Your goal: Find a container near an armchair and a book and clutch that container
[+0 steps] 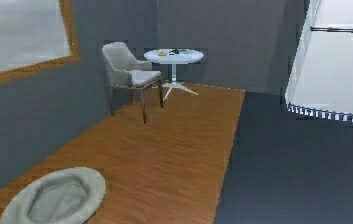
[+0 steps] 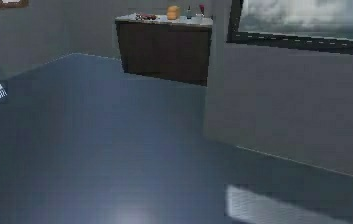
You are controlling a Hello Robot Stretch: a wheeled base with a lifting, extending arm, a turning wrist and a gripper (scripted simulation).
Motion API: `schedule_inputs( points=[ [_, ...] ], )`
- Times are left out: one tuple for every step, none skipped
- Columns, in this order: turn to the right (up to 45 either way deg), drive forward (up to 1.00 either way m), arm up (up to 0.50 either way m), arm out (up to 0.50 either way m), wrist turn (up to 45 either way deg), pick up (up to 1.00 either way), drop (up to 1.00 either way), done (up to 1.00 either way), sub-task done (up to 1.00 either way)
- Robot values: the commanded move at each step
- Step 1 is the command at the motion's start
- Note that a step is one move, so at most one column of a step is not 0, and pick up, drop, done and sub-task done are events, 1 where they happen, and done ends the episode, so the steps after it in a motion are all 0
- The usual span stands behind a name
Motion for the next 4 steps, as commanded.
schedule_inputs(
  points=[
    [0.0, 1.0, 0.0, 0.0, 0.0, 0.0, 0.0, 0.0, 0.0],
    [-3.0, 0.0, 0.0, 0.0, 0.0, 0.0, 0.0, 0.0, 0.0],
    [0.0, 0.6, 0.0, 0.0, 0.0, 0.0, 0.0, 0.0, 0.0],
    [30.0, 0.0, 0.0, 0.0, 0.0, 0.0, 0.0, 0.0, 0.0]
  ],
)
